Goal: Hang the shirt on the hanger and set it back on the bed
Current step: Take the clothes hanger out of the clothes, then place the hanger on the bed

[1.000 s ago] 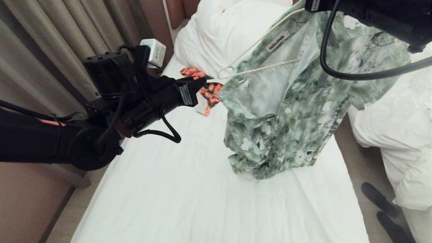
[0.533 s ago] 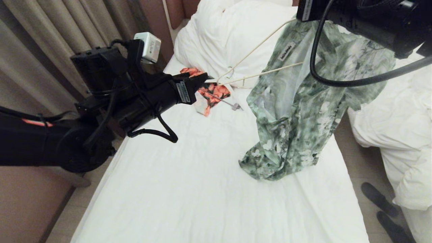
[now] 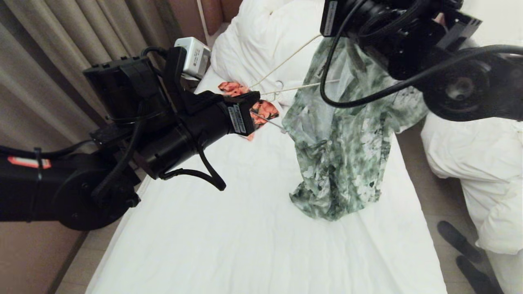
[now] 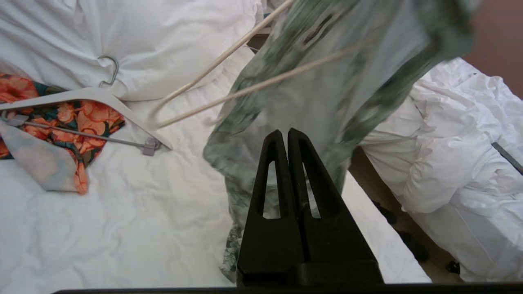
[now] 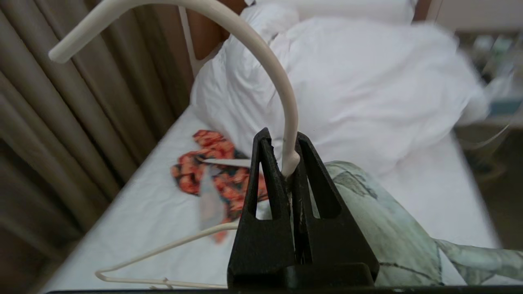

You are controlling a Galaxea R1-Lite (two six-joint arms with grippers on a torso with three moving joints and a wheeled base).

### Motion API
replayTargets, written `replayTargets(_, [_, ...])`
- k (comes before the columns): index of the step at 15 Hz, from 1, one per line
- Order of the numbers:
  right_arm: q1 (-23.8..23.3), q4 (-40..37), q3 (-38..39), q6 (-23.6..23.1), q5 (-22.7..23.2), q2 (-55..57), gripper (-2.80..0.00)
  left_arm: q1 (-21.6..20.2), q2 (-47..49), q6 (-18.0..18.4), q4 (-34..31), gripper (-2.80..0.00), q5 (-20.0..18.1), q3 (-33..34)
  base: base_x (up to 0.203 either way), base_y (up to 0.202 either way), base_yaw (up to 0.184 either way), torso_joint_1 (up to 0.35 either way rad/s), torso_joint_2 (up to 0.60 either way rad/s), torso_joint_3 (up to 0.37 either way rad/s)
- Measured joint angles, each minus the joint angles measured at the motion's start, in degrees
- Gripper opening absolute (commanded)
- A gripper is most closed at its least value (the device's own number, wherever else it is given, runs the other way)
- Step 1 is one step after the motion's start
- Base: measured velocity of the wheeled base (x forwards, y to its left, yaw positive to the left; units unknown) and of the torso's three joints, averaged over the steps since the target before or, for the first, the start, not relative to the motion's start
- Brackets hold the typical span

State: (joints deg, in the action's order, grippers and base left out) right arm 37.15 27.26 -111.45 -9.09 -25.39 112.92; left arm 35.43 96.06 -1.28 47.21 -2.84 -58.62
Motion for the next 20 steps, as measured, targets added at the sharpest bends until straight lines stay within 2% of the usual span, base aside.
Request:
replayTargets(3, [0.66,-0.20,-1.18,10.64,-2.05,3.85,-2.80,-0.22,-0.19,0.03,0.07,-2.80,0.00,0.00,0.000,0.000,0.000,0.000,0.00,0.000])
replayTargets(8, [0.10,-0.89,-1.38,26.07,-1.78,9.96,-2.80,-0.40,-0.11,0.08,0.02,-2.80,-0.11,0.06,0.000,0.000,0.000,0.000,0.00,0.000])
replayTargets(10, [-0.21,-4.59,-1.38,33.18,-1.12,11.17,-2.80,-0.45,-0.25,0.08,0.05,-2.80,0.01,0.05,0.000,0.000,0.000,0.000,0.00,0.000])
replayTargets(13, [-1.61,-12.62,-1.38,42.13,3.11,12.38,-2.80,-0.23,-0.71,0.08,0.08,-2.80,0.00,0.13,0.000,0.000,0.000,0.000,0.00,0.000])
replayTargets(17, [-1.72,-13.76,-1.13,42.92,2.02,12.76,-2.80,0.05,-0.71,0.12,0.05,-2.80,-0.07,0.24,0.000,0.000,0.000,0.000,0.00,0.000])
replayTargets(20, [-2.02,-13.51,1.51,39.32,0.59,12.76,-2.80,0.03,-1.65,-0.17,0.00,-2.80,-0.36,0.17,0.000,0.000,0.000,0.000,0.00,0.000])
